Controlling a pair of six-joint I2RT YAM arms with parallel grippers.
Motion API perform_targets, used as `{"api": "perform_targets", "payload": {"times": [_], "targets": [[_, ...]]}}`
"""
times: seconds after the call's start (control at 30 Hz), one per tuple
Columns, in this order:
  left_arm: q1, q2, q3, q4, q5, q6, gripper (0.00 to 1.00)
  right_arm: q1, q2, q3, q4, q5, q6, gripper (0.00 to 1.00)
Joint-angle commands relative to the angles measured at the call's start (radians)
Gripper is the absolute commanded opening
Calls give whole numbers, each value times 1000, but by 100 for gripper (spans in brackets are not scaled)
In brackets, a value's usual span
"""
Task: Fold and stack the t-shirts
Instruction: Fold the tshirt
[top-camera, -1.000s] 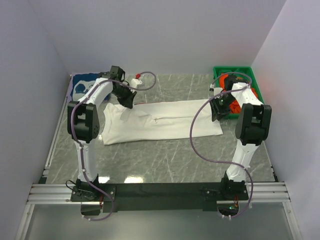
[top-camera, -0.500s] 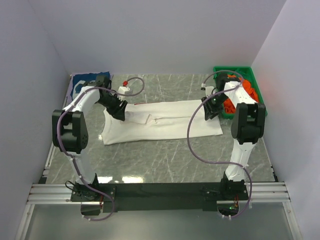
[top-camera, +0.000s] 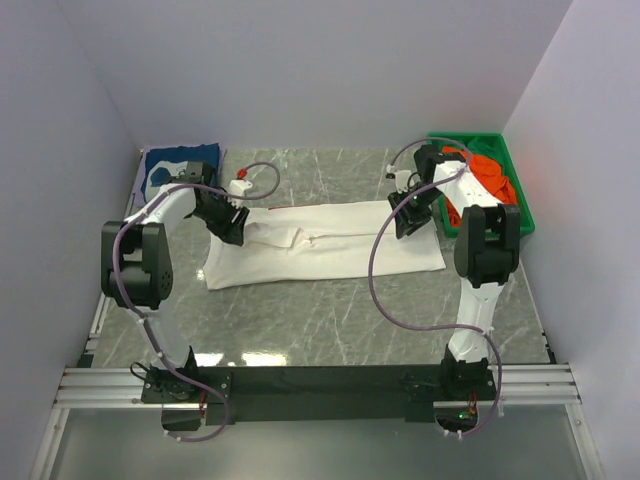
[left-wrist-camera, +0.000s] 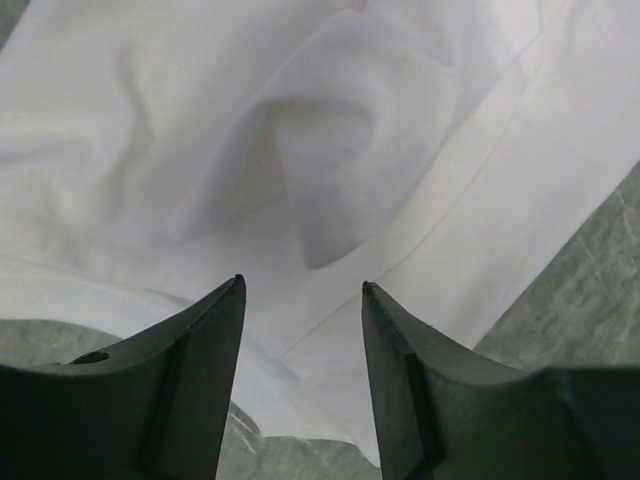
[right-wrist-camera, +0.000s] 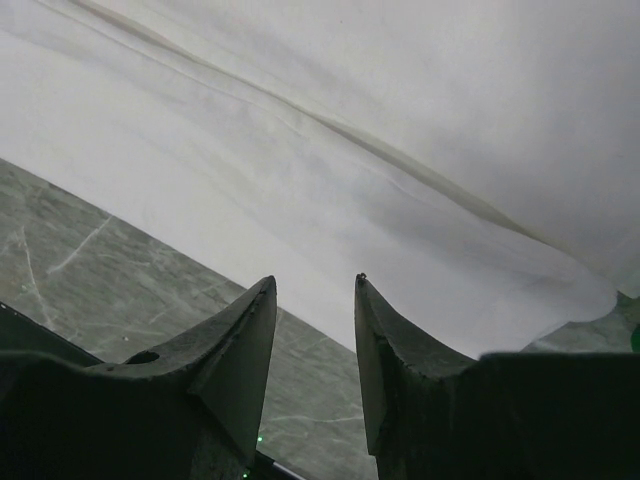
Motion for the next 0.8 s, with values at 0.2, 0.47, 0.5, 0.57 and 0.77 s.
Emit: {"api": "perform_targets", "payload": {"times": [0.2,0.47,0.5,0.57,0.77], "targets": [[-23,110,80,-6,14,13,48,12,3,17,17,9,1,45],[-28,43,145,-3,-62,45,1,9,3,17,16,19,1,44],[-28,35,158,-29,-71,63,1,7,3,19,16,19,1,44],[-30,17,173,-47,-98,92,1,9,5,14,14,19,-2,44],[-56,-65,45,-67,-209,285,1,7,2,5,5,34,-17,43]]}}
